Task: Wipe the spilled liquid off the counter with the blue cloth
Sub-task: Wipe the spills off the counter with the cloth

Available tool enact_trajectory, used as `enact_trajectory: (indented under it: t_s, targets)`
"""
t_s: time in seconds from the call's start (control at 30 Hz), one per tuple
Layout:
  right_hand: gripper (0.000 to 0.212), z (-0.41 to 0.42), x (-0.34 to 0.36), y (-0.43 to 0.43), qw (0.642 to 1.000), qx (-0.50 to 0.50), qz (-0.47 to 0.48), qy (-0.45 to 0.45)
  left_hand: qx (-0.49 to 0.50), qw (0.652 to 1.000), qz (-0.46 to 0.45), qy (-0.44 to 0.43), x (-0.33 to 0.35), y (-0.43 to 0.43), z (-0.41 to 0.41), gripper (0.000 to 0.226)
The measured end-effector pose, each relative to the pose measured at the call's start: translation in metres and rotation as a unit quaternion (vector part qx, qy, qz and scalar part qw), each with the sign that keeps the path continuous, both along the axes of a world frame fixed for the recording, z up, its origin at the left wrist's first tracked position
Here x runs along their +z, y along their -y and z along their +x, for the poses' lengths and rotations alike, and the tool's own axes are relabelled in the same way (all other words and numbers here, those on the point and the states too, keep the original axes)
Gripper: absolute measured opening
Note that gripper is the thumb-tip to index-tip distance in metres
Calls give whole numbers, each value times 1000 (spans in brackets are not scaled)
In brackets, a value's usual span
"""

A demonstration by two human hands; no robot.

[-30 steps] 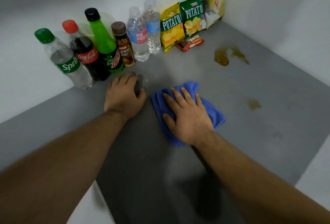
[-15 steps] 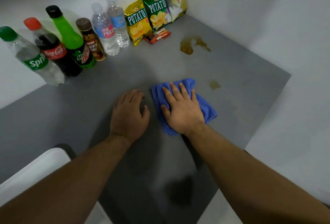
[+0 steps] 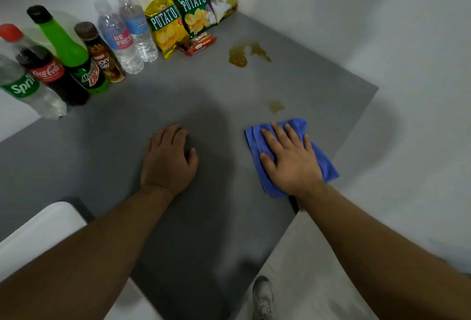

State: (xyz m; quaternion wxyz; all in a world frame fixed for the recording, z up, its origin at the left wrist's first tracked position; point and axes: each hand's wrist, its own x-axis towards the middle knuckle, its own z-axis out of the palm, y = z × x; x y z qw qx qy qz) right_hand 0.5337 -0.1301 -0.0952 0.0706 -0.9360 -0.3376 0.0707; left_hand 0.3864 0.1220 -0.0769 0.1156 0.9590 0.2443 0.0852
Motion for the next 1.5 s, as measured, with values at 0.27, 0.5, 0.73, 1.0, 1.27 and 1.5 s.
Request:
enact_trajectory:
  t_s: [0.27,0.5,0.73,1.0,1.27,1.5]
  targets:
    - [68,-18,4,-9,998,57,1,-2,-4,999,31,-38,6,7,9,53]
    - [65,-18,-2,50,998,66,4,2,-96,995,-5,-6,12,63,49,57]
    - [67,36,1,24,1000,-26,-11,1,-86,995,-34,30,5,92,90,50]
    - [66,23,0,59,998,64,8,5,-75,997,-13,13,-4,92,96,50]
    - [70,68,1,40,1000,-14,-23,1,-72,997,-9,5,-3,92,97,51]
    - [68,40,-1,35,998,57,-3,4,-71,997,-15,9,-5,92,97,53]
